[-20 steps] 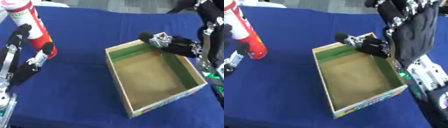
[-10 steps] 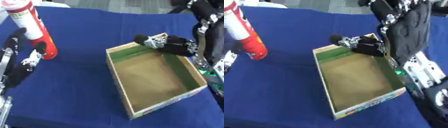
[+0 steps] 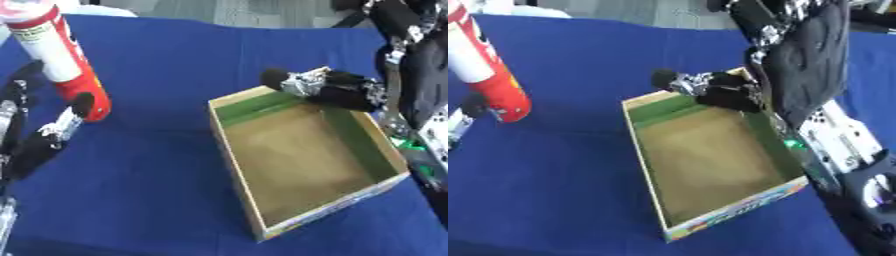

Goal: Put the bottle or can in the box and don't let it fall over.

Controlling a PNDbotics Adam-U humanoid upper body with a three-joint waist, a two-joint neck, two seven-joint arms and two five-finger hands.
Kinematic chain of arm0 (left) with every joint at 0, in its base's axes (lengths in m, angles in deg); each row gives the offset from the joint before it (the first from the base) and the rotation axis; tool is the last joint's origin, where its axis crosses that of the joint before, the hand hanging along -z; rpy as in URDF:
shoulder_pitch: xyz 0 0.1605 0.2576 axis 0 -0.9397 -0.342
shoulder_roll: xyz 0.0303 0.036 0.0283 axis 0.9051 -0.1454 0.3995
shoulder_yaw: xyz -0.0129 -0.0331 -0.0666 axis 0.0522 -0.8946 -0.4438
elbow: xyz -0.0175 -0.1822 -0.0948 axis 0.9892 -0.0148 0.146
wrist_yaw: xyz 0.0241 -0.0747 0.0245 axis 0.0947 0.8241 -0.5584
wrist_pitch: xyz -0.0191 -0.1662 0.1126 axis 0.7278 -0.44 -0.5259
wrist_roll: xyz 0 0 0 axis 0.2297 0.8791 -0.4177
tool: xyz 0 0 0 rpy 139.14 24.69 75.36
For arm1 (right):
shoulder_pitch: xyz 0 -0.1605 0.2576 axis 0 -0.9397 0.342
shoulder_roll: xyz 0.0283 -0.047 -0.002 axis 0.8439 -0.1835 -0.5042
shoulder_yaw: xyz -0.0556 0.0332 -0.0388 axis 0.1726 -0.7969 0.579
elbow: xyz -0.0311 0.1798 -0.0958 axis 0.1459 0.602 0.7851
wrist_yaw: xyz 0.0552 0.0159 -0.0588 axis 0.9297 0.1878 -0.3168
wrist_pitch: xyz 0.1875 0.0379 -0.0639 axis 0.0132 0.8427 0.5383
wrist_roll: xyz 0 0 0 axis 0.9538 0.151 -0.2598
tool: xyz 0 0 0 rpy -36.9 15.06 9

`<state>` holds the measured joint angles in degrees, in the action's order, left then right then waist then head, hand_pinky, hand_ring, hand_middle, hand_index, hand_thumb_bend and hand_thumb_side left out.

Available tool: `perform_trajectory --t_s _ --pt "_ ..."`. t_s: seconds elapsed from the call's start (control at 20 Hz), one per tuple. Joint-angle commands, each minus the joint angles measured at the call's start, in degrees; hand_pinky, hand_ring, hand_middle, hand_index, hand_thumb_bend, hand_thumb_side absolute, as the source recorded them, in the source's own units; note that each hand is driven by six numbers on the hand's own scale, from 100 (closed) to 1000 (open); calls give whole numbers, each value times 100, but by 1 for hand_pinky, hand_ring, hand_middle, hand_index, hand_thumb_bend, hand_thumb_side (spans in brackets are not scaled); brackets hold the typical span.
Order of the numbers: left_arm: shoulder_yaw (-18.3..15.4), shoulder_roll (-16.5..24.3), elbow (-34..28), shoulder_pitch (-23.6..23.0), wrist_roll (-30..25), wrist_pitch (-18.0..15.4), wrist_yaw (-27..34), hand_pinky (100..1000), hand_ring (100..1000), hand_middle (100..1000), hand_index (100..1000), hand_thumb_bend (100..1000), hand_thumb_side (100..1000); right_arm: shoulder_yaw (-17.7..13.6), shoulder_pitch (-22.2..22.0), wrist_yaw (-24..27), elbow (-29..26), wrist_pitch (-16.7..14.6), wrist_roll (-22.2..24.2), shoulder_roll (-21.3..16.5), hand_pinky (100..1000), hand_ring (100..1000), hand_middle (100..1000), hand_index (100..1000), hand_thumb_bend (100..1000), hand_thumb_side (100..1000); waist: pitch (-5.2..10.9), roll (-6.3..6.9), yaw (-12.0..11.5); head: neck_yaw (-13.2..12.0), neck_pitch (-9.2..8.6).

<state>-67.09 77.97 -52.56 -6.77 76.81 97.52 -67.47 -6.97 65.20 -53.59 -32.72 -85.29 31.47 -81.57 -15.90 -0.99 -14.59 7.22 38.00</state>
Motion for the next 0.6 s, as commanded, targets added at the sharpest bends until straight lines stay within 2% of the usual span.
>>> perform_trajectory --t_s 0.05,0.1,0.2,0.4,0.6 --pt "-68 -13 -101 106 159 -65 185 1000 1000 1000 1000 710 527 -99 106 284 39 57 -1 -10 516 393 354 487 1000 524 62 20 -17 63 -117" --pt "-67 -18 -101 112 197 -82 239 1000 1000 1000 1000 734 482 -102 112 369 67 47 18 -5 521 393 363 491 1000 484 54 19 -22 75 -127" --pt "-71 -29 -101 116 236 -102 304 1000 995 1000 1000 735 461 -101 127 564 141 16 73 12 525 396 376 493 1000 455 39 18 -35 95 -146" --pt "-94 -53 -101 130 248 -75 334 1000 991 1000 1000 729 474 -130 159 797 212 -46 134 13 525 396 381 494 1000 448 23 15 -43 115 -170" --pt "-113 -74 -101 135 284 4 339 1000 998 1000 1000 713 520 -151 179 802 225 -57 133 15 523 395 379 493 1000 465 8 10 -51 123 -181"
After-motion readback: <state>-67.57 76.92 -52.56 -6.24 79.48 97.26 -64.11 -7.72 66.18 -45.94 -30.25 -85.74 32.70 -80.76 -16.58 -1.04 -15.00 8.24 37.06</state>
